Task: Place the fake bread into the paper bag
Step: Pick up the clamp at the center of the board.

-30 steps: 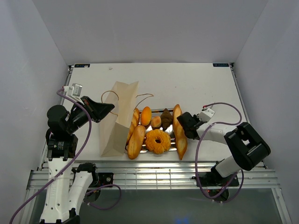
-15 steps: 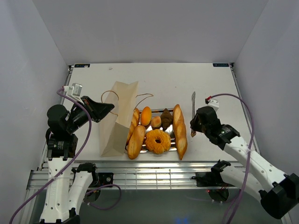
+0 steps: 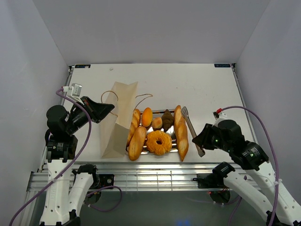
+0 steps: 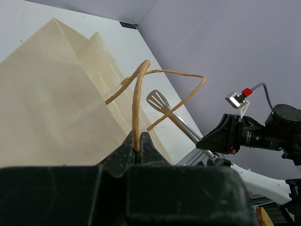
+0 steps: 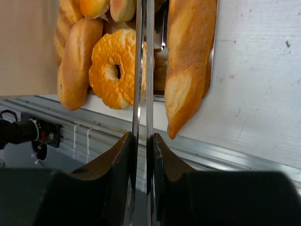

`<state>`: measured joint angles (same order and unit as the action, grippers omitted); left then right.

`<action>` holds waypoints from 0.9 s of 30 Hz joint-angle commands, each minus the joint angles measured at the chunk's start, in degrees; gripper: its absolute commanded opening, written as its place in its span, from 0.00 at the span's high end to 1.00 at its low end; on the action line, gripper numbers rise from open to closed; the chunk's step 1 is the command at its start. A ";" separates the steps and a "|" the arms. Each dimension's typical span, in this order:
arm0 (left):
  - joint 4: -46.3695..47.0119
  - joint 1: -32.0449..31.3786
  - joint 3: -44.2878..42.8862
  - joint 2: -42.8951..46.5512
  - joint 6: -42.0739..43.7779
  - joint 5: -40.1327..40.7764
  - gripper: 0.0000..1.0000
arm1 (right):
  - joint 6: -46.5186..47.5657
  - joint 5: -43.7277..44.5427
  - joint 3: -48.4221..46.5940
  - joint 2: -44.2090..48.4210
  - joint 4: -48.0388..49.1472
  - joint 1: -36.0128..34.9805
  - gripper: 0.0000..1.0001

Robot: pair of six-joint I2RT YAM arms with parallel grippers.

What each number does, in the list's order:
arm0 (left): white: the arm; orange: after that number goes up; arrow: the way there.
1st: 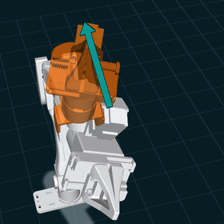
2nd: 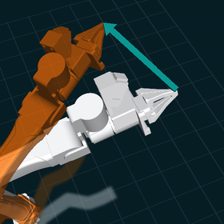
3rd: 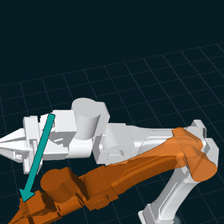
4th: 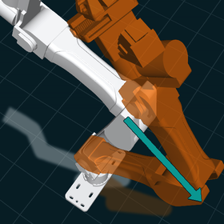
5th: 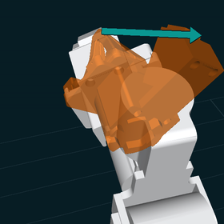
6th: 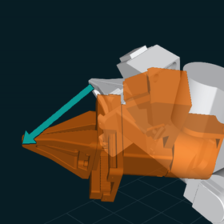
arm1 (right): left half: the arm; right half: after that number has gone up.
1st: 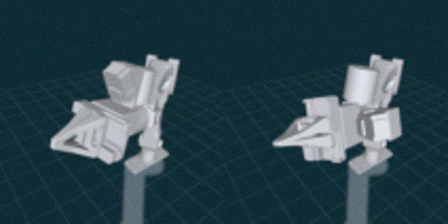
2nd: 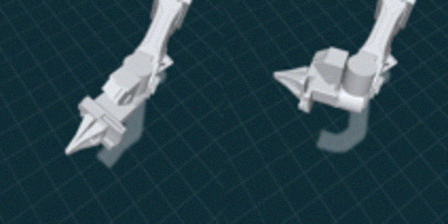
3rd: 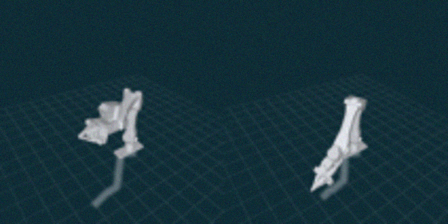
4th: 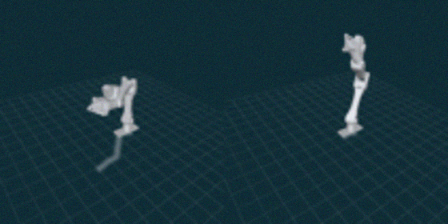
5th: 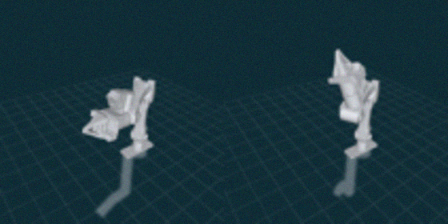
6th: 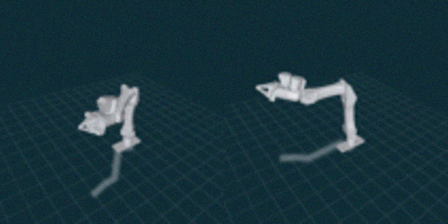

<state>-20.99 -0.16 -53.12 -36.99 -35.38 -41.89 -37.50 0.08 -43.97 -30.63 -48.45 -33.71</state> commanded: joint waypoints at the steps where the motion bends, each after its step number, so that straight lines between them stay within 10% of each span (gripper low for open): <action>1: -0.80 -0.01 -1.46 0.17 0.66 0.76 1.00 | -3.10 -5.17 -2.71 2.59 -5.69 0.32 0.73; 27: -0.10 -0.01 -0.67 0.25 0.39 0.49 1.00 | -5.57 0.27 -12.45 2.77 -20.10 0.32 0.58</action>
<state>-20.99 -0.16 -53.12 -36.93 -35.38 -41.32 -42.26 -3.29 -51.51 -27.57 -67.05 -33.69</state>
